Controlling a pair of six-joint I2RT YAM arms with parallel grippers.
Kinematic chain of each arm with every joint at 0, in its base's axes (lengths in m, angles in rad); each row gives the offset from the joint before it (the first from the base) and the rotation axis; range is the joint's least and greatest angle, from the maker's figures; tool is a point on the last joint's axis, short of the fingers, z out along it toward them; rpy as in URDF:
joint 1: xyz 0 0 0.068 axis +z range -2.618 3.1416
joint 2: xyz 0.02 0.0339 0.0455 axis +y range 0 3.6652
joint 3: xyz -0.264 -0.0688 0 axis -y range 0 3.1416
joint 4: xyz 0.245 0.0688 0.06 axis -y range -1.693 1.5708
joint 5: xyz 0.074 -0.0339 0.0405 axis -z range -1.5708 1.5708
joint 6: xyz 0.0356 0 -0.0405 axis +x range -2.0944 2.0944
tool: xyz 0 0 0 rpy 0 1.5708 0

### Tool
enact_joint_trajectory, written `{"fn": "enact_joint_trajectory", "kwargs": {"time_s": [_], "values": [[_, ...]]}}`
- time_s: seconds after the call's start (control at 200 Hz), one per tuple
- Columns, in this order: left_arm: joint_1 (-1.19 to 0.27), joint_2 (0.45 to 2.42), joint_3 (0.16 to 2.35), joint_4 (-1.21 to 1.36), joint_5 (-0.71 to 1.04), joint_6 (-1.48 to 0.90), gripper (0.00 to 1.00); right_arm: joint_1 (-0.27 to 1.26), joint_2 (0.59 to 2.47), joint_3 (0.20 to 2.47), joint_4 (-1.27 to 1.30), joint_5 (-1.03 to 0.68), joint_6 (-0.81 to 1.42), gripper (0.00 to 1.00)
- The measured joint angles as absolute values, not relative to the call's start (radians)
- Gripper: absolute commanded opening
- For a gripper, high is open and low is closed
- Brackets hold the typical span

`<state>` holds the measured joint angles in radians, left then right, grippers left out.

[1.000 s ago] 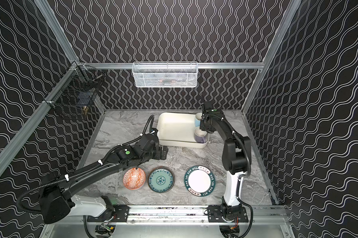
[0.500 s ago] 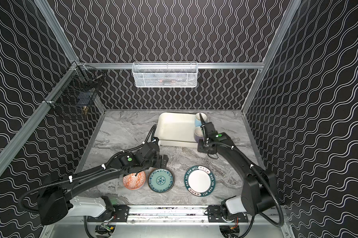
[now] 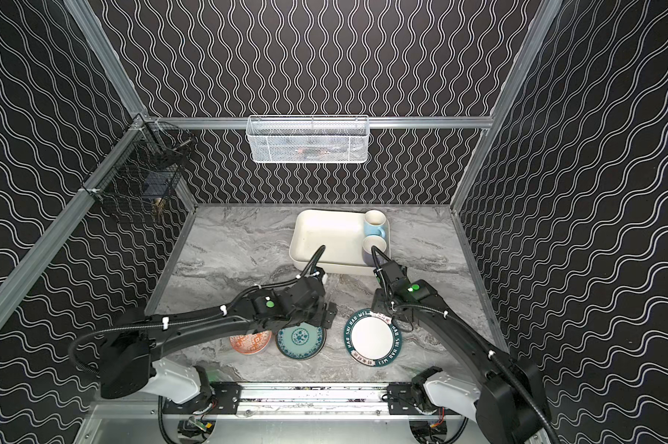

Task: Place the mixed dishes into the plastic bin
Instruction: 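Lower the right gripper onto the white plate's rim while the left gripper moves beside it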

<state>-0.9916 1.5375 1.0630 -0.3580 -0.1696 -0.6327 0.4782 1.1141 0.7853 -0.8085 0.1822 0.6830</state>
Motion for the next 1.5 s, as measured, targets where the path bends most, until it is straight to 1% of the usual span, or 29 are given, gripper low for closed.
{"fn": "enact_joint_trajectory", "kwargs": {"time_s": [0.165, 0.36, 0.636, 1.001, 1.301, 1.496], "values": [[-1.001, 1.623, 1.11, -0.328, -0.141, -0.625, 0.98, 0.479, 1.038, 0.719, -0.838, 0.181, 0.775, 0.7], [-1.003, 1.681, 1.119, -0.308, -0.115, -0.604, 0.99, 0.479, 0.984, 0.646, -0.871, 0.165, 0.85, 0.71], [-1.003, 1.762, 1.146, -0.291, -0.089, -0.596, 0.99, 0.479, 0.937, 0.574, -0.881, 0.093, 0.918, 0.7], [-1.002, 1.794, 1.157, -0.287, -0.079, -0.57, 0.99, 0.495, 0.923, 0.523, -0.868, 0.01, 0.963, 0.67], [-0.994, 1.81, 1.163, -0.286, -0.078, -0.552, 0.99, 0.517, 0.908, 0.471, -0.847, -0.01, 1.01, 0.64], [-0.981, 1.811, 1.159, -0.286, -0.079, -0.552, 0.98, 0.536, 0.911, 0.434, -0.815, -0.027, 1.03, 0.64]]}}
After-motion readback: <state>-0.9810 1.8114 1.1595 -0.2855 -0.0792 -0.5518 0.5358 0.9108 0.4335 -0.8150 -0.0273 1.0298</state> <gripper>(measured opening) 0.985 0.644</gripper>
